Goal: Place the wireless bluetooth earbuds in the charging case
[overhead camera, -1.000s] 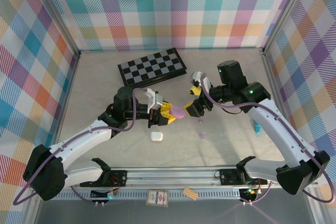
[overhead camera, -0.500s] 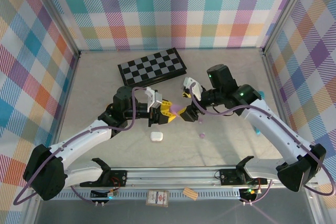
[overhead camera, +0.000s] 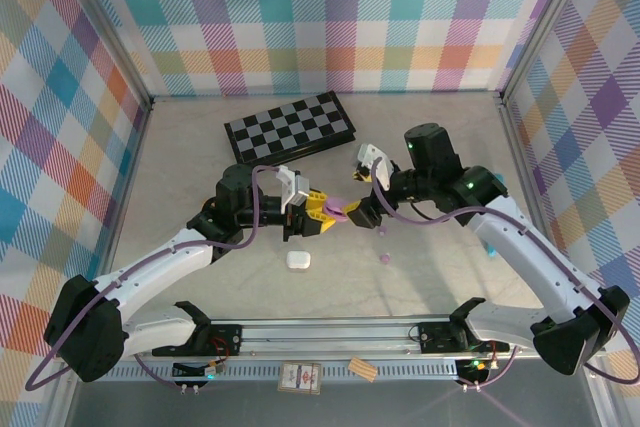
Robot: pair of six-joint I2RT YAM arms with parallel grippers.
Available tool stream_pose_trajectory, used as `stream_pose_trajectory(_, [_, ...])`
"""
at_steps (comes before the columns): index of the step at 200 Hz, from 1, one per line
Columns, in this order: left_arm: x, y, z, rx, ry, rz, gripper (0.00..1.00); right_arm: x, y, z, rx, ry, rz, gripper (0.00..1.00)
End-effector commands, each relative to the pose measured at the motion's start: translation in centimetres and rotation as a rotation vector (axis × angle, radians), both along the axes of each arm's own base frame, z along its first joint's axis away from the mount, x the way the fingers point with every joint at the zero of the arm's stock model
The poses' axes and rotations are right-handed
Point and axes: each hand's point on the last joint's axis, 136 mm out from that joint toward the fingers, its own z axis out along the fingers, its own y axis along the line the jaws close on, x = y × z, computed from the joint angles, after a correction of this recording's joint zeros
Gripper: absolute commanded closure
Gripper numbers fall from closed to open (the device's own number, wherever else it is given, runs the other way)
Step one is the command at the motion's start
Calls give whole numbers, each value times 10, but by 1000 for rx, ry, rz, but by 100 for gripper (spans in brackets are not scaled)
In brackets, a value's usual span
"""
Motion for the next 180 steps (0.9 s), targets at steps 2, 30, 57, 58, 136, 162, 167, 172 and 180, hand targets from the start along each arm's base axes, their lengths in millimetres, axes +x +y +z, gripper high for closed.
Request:
stream_pose_trajectory(2, [-12,-2,18,-50,-54,-63,70,-11,7,-3,4,3,73,12])
stream_pose_trajectory(30, [-12,-2,20,-52,-51,-66,70,-7,10,-9,-12,10,67,11])
stream_pose_trajectory(57, [-12,-2,20,-49,-49,-65,70,-9,13,-11,-10,20,89,10])
stream_pose_trajectory(58, [-12,-2,20,-49,-48,-64,70,-9,14,-12,-11,20,89,10])
stream_pose_trajectory(136, [-14,-1,20,-47,-49,-67,71,0,11,-16,-34,-7,40,9])
stream_pose_trajectory(162, [-15,0,19,-47,-52,-64,71,2,2,-5,-11,-36,0,12])
stream_pose_trajectory(167, [-15,0,19,-47,-52,-64,71,2,1,-4,-9,-37,-2,13])
stream_pose_trajectory(172, [-15,0,18,-45,-48,-64,71,1,0,-2,-6,-39,-5,13])
stream_pose_trajectory(180, [-15,0,18,-45,-48,-65,71,1,-1,0,-3,-43,-7,13])
